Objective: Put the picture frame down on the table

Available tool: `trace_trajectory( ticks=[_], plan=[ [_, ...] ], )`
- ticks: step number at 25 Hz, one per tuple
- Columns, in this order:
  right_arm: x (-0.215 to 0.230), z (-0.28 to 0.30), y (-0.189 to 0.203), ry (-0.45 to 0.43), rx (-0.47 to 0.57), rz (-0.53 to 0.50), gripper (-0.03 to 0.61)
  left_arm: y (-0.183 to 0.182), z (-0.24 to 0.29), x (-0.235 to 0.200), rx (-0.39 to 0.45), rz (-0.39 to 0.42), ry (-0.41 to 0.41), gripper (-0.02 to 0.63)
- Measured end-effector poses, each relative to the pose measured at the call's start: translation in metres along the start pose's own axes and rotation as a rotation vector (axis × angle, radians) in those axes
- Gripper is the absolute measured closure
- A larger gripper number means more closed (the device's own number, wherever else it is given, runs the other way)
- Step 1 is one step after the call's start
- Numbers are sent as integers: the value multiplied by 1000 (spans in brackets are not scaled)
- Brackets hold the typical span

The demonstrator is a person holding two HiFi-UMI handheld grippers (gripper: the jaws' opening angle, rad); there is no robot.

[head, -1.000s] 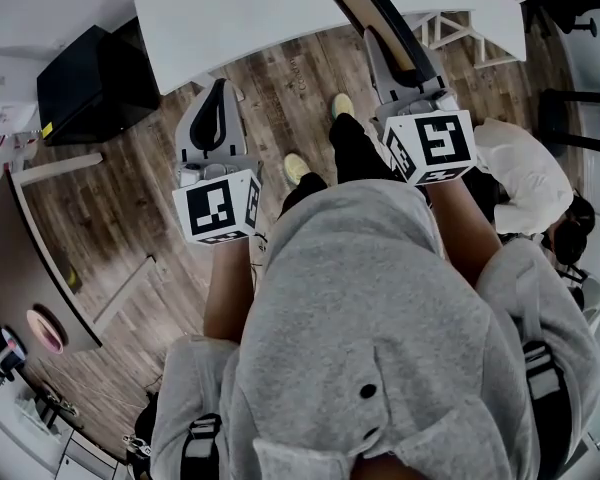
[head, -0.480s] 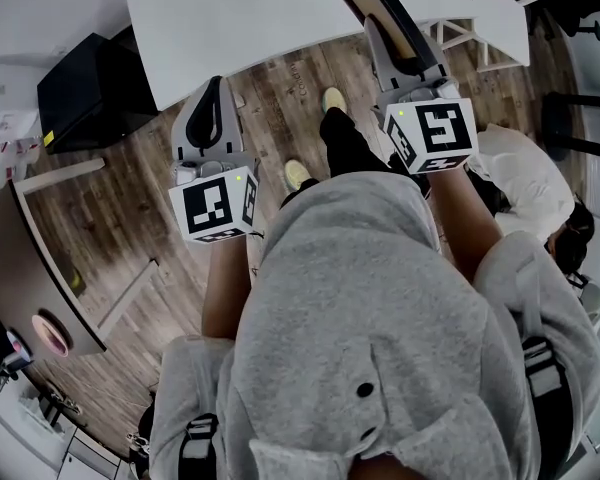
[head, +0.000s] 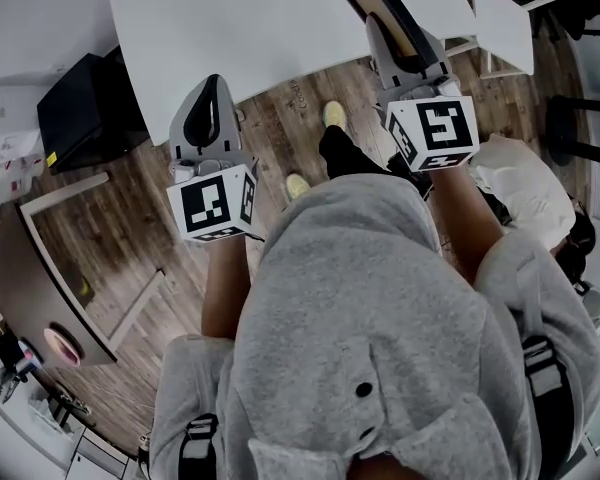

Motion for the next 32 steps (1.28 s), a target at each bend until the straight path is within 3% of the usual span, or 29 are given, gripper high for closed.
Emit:
trace_trajectory(
  ticks=[32],
  plan=[
    [161,132,14,-75,-66,-58,548,-67,168,22,-92,19,-98,594]
  ],
)
Point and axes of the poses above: the fingertips, and each gripper's own axes: z forward along the fingers, x to its right, y out of its underside, the point moved 7 cm from there along -z, backward along the fingers, and after that the axes turned 13 degrees about -x, right-handed, at the moved point
